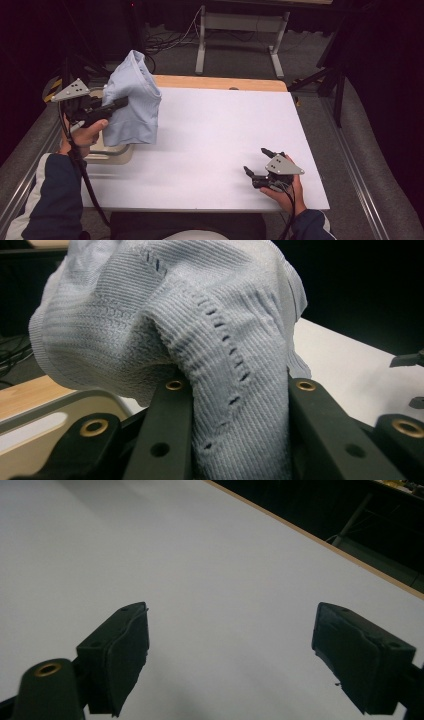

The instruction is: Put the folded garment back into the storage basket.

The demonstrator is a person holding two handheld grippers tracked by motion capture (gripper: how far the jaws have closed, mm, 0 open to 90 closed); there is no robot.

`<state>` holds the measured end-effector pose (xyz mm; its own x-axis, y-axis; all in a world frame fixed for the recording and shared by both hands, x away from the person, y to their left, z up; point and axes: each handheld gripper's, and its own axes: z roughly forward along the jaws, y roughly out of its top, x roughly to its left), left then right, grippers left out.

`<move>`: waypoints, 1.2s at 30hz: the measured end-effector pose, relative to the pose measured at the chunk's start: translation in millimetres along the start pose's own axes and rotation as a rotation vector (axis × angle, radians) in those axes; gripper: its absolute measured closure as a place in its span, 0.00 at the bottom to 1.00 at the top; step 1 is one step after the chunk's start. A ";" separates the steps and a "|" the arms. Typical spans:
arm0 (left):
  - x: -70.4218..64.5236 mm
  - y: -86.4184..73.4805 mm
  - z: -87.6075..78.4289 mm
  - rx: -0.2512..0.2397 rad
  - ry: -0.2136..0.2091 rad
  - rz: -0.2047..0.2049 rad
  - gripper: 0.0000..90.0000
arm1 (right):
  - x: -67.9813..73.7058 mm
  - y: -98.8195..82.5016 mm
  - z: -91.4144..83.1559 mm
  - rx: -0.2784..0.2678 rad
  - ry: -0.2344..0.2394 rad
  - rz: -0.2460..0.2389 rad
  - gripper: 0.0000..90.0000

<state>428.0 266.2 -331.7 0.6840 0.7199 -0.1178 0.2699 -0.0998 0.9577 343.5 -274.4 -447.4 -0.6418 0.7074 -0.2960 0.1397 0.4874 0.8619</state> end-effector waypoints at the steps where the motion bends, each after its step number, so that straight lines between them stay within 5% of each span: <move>1: 3.1 0.0 -1.6 0.007 0.006 -0.004 0.83 | 0.0 0.0 0.0 0.000 -0.001 -0.001 0.18; 19: 49.5 -11.2 -6.2 0.123 0.122 -0.053 0.83 | 0.5 0.4 -1.3 -0.004 0.000 -0.014 0.19; 26: 67.6 -26.2 1.7 0.266 0.143 -0.042 0.82 | 2.0 0.7 -0.5 0.005 0.004 -0.022 0.19; 36: 82.1 -37.3 2.6 0.339 0.157 -0.082 0.82 | 3.3 0.7 0.3 0.011 0.014 -0.025 0.19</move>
<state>475.8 327.3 -377.8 0.5459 0.8287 -0.1231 0.5463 -0.2407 0.8022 341.7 -271.6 -447.9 -0.6556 0.6877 -0.3118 0.1313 0.5105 0.8498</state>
